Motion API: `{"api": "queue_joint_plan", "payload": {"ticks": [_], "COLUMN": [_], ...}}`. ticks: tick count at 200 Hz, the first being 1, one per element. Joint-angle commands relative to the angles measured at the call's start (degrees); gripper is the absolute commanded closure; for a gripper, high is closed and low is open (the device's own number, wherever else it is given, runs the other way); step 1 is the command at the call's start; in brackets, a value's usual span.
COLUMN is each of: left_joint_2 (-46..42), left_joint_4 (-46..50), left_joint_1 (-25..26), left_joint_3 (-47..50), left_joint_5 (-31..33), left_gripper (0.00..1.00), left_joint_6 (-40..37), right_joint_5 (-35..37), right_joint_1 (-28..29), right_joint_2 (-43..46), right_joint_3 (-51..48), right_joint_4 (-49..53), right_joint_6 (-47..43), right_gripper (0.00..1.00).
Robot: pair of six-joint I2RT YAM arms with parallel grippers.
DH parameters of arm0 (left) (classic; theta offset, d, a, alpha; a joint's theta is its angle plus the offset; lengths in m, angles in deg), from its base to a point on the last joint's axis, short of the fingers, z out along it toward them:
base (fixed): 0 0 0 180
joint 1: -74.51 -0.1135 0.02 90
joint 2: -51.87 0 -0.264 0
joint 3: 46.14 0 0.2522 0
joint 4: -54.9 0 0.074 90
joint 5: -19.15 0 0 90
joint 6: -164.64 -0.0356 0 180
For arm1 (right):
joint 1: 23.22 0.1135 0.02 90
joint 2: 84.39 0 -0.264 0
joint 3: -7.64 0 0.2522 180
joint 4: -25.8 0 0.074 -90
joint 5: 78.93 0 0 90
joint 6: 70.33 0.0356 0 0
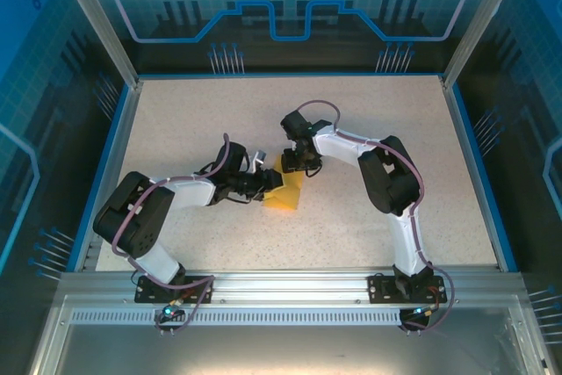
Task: Fold a paper plane with a square sheet of paper (pick it up from the middle)
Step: Fold the triangle a second time at the center of the table.
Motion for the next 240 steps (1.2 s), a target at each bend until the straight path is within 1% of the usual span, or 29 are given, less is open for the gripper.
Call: {"api": "queue_joint_plan", "payload": {"ticks": [1,16,31,47,63,75,107,140,162,195,218,240], "left_joint_2": [0.3,0.5,0.8,1.6,2.5,2.6,2.0,0.3,-0.8,-1.7,-1.6,-0.9], "left_joint_4": [6.2,9.6,12.9,13.8,14.9,15.9,18.8,19.9,20.2,17.4,17.4,17.4], "left_joint_1": [-0.5,-0.5,-0.5,-0.5,-0.5,-0.5,-0.5,-0.5,-0.4,0.1,0.4,1.0], "left_joint_3": [-1.3,-1.6,-2.1,-2.7,-3.5,-3.9,-5.0,-4.5,-4.2,-4.2,-4.6,-5.2], "left_joint_5": [2.8,5.2,7.9,8.4,9.1,10.0,12.6,15.0,16.5,13.9,12.6,11.2], "left_gripper": [0.65,0.73,0.83,0.91,0.96,0.98,0.99,0.98,0.98,0.95,0.93,0.91], "left_joint_6": [-2.1,-2.3,-2.7,-2.8,-2.8,-3.0,-2.9,-1.0,0.8,1.8,1.9,1.8], "right_joint_5": [-1.0,-1.6,-3.9,-6.6,-8.2,-9.1,-11.5,-14.5,-15.8,-16.7,-15.7,-14.0], "right_joint_1": [-0.9,-1.1,-1.7,-2.2,-2.4,-2.6,-2.6,-2.1,-1.2,-0.4,-0.4,-0.6], "right_joint_2": [-4.5,-4.4,-4.0,-2.8,-0.5,1.5,7.3,11.7,12.7,11.7,11.2,11.3], "right_joint_3": [-3.2,-3.3,-3.8,-4.1,-3.7,-2.9,-3.4,-9.2,-11.2,-11.3,-11.7,-12.9], "right_joint_4": [2.0,1.8,0.9,-0.5,-1.7,-2.3,-4.6,-7.8,-8.6,-8.5,-7.7,-6.8], "right_joint_6": [1.1,1.4,1.7,1.5,0.6,-0.1,-0.9,1.3,2.5,3.1,4.0,5.4], "right_gripper": [0.48,0.48,0.48,0.49,0.49,0.5,0.51,0.55,0.59,0.68,0.72,0.73]}}
